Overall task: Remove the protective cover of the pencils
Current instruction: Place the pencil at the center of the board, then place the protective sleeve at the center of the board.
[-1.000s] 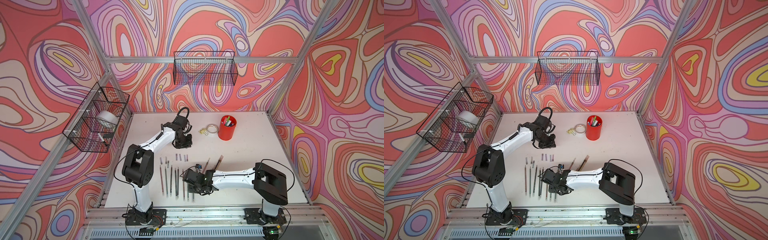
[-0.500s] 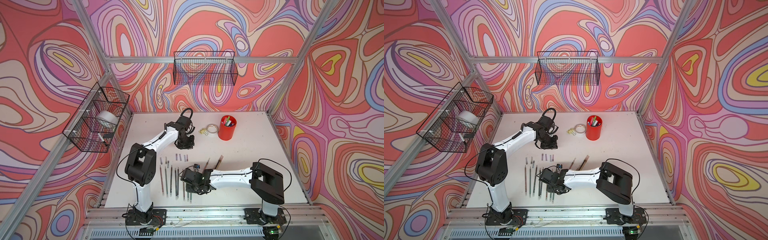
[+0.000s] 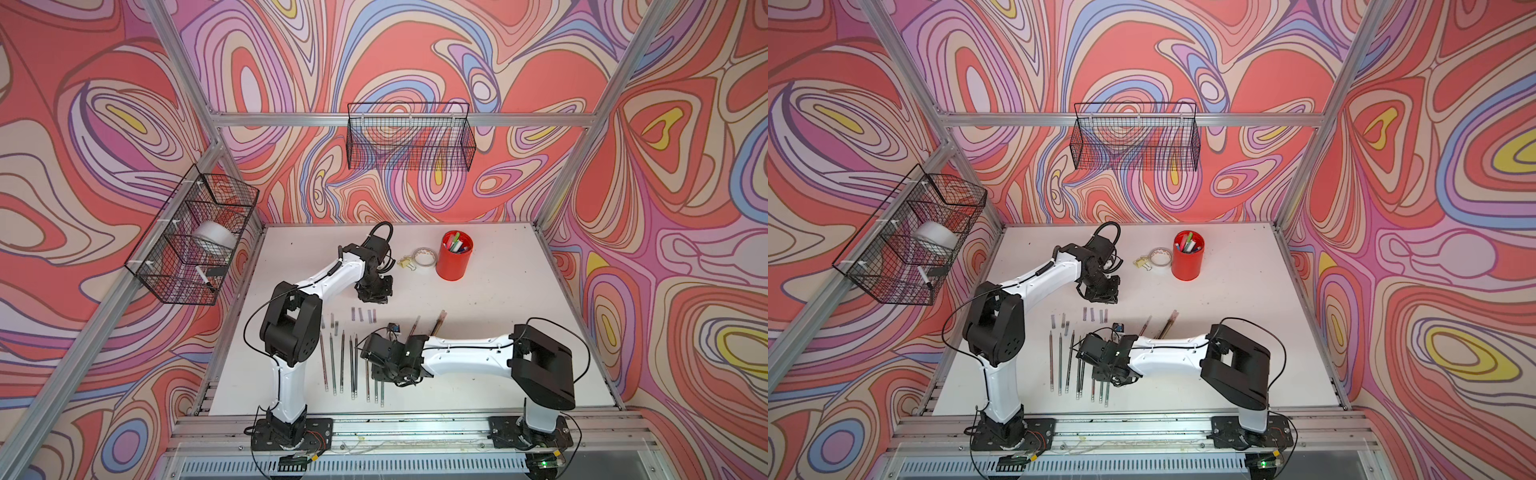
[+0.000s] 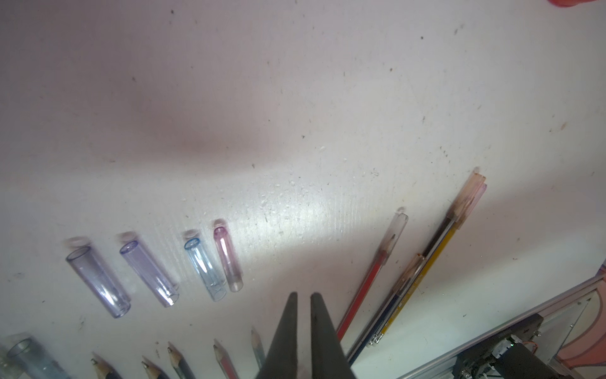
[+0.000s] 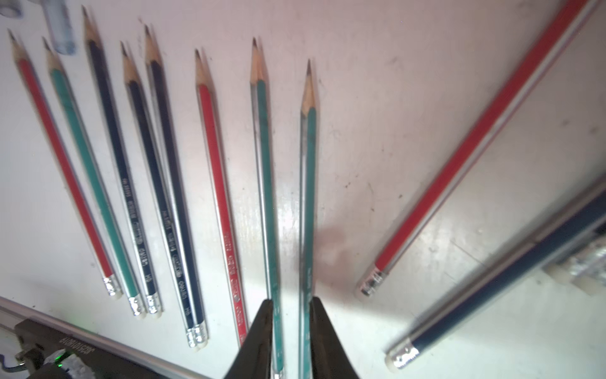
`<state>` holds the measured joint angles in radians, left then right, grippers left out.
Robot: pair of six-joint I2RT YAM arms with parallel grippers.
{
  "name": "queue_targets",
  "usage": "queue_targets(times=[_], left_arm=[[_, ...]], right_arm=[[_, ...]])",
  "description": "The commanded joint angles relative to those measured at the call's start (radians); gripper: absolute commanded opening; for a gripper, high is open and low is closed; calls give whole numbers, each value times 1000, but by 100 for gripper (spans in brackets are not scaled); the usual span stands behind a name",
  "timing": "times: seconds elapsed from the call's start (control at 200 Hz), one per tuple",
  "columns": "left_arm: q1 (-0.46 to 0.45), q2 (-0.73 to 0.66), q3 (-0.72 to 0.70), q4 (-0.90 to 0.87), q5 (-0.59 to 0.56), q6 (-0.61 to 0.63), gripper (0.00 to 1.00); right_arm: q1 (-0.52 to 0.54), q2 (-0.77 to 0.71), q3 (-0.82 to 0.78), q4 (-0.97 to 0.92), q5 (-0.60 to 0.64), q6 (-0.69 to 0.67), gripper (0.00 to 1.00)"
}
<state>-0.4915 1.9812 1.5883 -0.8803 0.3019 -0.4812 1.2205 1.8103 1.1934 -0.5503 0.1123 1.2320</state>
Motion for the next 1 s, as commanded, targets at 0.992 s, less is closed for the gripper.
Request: queue_targets(times=[0.992], left_arm=[[-36, 201, 101, -182, -64, 20, 0]], right_arm=[[-121, -265, -153, -84, 132, 66, 37]])
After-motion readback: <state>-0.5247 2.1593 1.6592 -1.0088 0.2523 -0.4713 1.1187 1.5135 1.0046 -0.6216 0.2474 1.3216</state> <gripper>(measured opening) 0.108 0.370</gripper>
